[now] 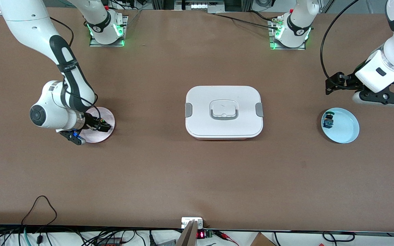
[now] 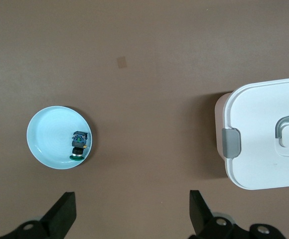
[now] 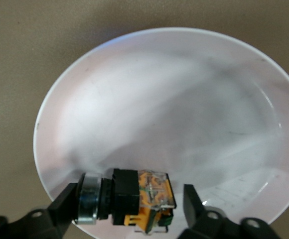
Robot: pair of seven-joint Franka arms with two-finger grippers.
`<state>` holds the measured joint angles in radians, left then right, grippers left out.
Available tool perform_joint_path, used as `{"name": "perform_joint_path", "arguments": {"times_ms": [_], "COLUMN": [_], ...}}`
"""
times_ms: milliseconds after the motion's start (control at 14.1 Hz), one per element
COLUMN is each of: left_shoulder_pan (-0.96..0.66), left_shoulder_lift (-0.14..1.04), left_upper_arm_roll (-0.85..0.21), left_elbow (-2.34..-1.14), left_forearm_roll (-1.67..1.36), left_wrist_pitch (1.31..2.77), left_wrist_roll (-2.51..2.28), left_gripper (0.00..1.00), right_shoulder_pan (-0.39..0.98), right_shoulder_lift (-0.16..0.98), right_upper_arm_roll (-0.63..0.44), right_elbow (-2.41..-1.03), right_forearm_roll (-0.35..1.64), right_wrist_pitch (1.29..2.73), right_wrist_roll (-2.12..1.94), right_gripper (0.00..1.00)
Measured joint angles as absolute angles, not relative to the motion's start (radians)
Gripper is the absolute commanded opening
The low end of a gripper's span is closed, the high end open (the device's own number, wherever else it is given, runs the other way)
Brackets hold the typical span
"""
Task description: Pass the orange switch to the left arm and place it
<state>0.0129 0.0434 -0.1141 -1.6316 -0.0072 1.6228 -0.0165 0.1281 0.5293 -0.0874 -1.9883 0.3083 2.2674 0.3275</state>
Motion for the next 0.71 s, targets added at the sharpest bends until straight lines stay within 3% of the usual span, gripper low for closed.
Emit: {"name": "perform_joint_path", "arguments": {"times_ms": [283, 354, 424, 707], "left_shoulder_pan": [0.013, 0.013, 0.013, 0.013], "left_shoulder_lift": [0.043, 0.043, 0.043, 0.043], "left_upper_arm_roll": [-0.114, -0.114, -0.114, -0.114], "left_elbow": [-1.632, -1.632, -1.632, -1.632], "left_forearm_roll": [-0.007, -0.007, -0.007, -0.007], "left_wrist_pitch": [1.623, 1.623, 1.623, 1.623], "left_wrist_roll": [-0.017, -0.017, -0.017, -0.017], "left_gripper": [1.0, 1.0, 1.0, 1.0], "right_shoulder_pan": [0.13, 0.13, 0.131, 0.16], "right_shoulder_lift": [0.529, 0.529, 0.529, 0.524], "right_upper_arm_roll": [-0.087, -0.087, -0.087, -0.085], "right_elbow": [-1.99, -1.99, -1.99, -1.976], "right_forearm_roll": [0.308, 0.308, 0.308, 0.305], "right_wrist_pitch": [2.267, 2.267, 2.267, 2.273], "right_wrist_roll": [0.328, 0.327, 0.317, 0.118], "right_gripper": [0.3, 0.23, 0.18, 0.17]}}
